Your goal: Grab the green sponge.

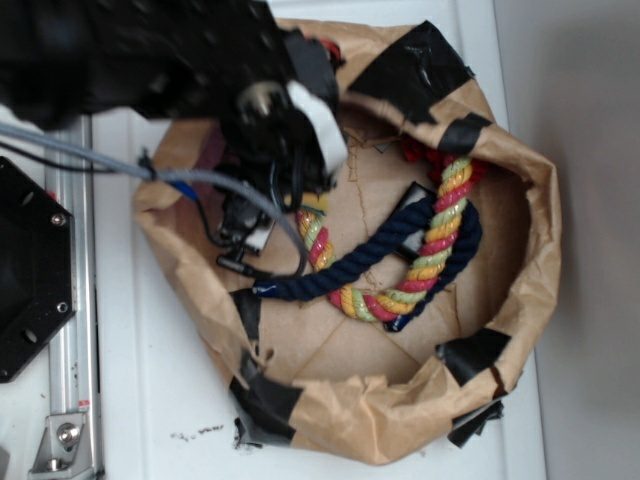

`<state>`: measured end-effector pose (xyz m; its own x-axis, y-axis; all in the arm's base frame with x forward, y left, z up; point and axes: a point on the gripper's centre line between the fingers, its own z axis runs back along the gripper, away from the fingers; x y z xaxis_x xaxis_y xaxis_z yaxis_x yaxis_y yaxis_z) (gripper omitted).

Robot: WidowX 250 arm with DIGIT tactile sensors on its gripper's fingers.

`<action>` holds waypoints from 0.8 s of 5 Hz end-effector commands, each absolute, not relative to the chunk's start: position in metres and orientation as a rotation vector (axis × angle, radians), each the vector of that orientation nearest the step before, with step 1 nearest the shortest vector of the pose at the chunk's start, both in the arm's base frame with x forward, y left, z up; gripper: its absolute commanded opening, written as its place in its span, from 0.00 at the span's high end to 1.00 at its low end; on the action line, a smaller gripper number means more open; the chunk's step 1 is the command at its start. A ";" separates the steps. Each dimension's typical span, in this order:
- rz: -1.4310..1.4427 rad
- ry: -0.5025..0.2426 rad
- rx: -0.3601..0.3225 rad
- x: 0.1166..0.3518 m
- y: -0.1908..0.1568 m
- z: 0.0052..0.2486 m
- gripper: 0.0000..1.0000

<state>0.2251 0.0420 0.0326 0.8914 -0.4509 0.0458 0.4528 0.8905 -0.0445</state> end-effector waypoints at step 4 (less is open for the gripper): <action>-0.454 0.007 -0.022 0.247 0.035 0.029 1.00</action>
